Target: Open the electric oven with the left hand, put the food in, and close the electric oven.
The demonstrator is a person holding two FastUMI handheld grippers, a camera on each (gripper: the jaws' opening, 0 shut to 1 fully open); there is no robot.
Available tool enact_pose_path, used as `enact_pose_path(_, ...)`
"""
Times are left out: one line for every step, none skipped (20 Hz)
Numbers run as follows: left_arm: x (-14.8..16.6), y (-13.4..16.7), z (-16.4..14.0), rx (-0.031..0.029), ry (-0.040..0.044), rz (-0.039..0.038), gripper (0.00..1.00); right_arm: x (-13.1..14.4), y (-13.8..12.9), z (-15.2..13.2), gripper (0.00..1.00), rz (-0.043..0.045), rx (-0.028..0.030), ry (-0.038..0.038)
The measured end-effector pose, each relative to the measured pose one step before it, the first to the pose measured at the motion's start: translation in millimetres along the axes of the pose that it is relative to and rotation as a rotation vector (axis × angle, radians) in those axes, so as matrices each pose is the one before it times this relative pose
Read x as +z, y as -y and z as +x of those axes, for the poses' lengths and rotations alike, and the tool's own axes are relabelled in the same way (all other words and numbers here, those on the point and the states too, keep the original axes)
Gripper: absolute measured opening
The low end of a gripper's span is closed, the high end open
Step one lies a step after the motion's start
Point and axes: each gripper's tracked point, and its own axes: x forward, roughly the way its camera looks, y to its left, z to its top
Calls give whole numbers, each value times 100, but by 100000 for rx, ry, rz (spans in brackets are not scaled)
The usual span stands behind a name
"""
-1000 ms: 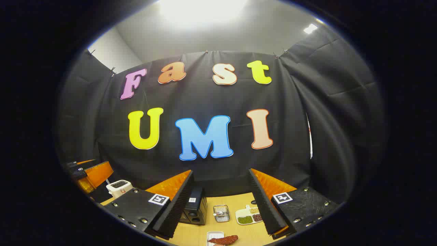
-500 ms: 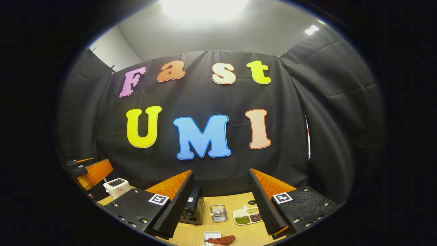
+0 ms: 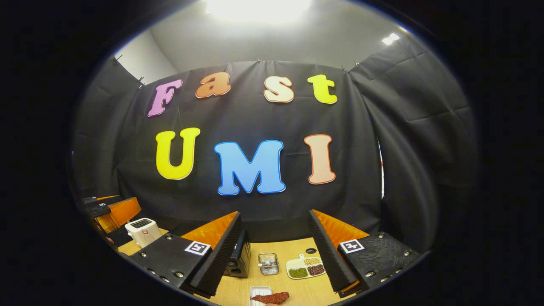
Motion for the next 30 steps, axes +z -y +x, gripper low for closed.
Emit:
enact_pose_path(-569,-143,194,62,-1704,252,91,-182,27,-44,95,-626,262,-855)
enact_pose_path(-769,-86,336,-217,-1628,470,92,-207,5,-24,95,-405,103,-584)
enact_pose_path(-749,-167,372,-231,-1803,516,93,-170,-23,27,95,-347,172,-803)
enact_pose_path(-971,-144,486,-331,-2305,90,95,-357,-17,62,95,-328,259,-910)
enact_pose_path(-1033,-69,603,-624,-2512,296,95,-248,3,39,95,-430,70,-730)
enact_pose_path(-1244,-21,684,-402,-3053,309,94,-318,-36,-85,95,-539,-180,-665)
enact_pose_path(-1410,-205,787,-226,-3501,234,94,-281,-123,-159,95,-378,-421,-512)
enact_pose_path(-1644,-82,866,-600,-4392,-76,99,-373,-58,-301,95,-140,-481,-891)
enact_pose_path(-1510,-31,1001,-1020,-4689,-725,95,-205,41,-198,95,1,-249,-809)
enact_pose_path(-1377,-94,1293,-894,-4192,-1208,98,-393,48,66,95,-107,-350,-902)
enact_pose_path(-1189,-128,1018,-518,-3273,-882,99,-258,81,-61,95,-333,-288,-869)
enact_pose_path(-881,-351,777,230,-2133,-281,99,-437,142,-17,95,-508,-535,-948)
enact_pose_path(-683,-419,941,463,-1750,568,95,-367,143,0,95,-542,-530,-1077)
enact_pose_path(-516,-514,962,700,-1686,1121,95,-427,86,0,95,-360,-497,-1060)
enact_pose_path(-578,-437,1000,465,-1633,1189,95,-250,150,-59,95,-166,-499,-989)
enact_pose_path(-659,-319,1088,374,-1639,821,95,-313,125,49,95,22,-452,-910)
enact_pose_path(-538,-229,968,162,-1732,562,95,-206,123,82,95,19,-452,-930)
enact_pose_path(-422,-422,916,1009,-1086,1134,98,-351,139,153,95,-17,-600,-774)
enact_pose_path(-270,-426,970,750,-712,216,95,-164,102,126,95,38,-649,-789)
enact_pose_path(-384,-265,1078,223,-1153,-603,98,-228,99,38,95,189,-506,-642)
enact_pose_path(-340,-175,1106,93,-1071,-386,99,-25,-30,116,95,201,-324,-498)
enact_pose_path(-500,-149,1094,380,-1196,-115,95,-161,-54,73,95,-58,-429,-314)
enact_pose_path(-616,-279,1019,367,-1601,-3,99,-12,34,85,95,-335,-599,-177)
enact_pose_path(-256,-325,783,577,-1415,-124,95,-201,118,-23,95,-562,-996,-247)
enact_pose_path(-448,-376,853,564,-1539,-302,95,-77,159,-68,95,-695,-899,-257)
enact_pose_path(-584,-58,484,99,-1434,-278,95,-102,77,-131,95,-401,-776,-215)
enact_pose_path(-337,-220,422,88,-1009,160,99,-37,74,-81,95,-30,-729,-253)
enact_pose_path(-251,-200,290,372,-560,587,99,-160,157,-94,95,25,-937,-211)
enact_pose_path(-98,-134,324,50,-155,852,99,-34,154,-138,95,-136,-1029,-360)
enact_pose_path(-19,-125,165,378,8,953,95,-75,40,-236,95,-11,-815,-227)
